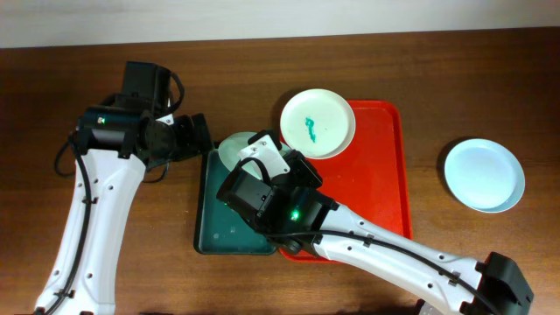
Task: Clean dirty plates on tray and stack at the side
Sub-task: 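Lift the mint green plate with the right gripper onto the light blue plate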
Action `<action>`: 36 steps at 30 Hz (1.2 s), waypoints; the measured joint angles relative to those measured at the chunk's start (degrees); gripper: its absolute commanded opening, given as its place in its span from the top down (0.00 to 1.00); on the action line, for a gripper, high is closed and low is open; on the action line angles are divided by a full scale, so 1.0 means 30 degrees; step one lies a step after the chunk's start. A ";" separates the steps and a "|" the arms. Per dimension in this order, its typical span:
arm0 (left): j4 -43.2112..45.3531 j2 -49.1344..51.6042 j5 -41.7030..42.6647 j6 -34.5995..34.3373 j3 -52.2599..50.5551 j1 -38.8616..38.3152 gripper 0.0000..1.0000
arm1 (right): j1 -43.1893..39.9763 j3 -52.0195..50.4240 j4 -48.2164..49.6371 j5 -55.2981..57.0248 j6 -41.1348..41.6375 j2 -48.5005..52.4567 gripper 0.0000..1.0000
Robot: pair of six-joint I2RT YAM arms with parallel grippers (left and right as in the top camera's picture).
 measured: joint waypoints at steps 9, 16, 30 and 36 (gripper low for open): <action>0.0000 0.0000 0.0007 0.0000 0.0000 0.0000 0.01 | 0.0000 0.0000 0.0000 0.0000 0.0000 0.0000 0.96; 0.0000 0.0000 0.0007 0.0000 0.0000 0.0000 0.01 | 0.0000 0.0000 0.0000 0.0000 0.0015 0.0000 0.96; 0.0007 0.0000 0.0007 0.0000 0.0000 0.0000 0.01 | -0.6171 0.1071 -0.3650 -1.2182 0.4575 -0.0080 0.96; 0.0000 0.0000 0.0000 0.0000 0.0000 0.0000 0.01 | -1.6436 0.3534 -0.5887 -1.8848 0.4510 -0.2011 0.96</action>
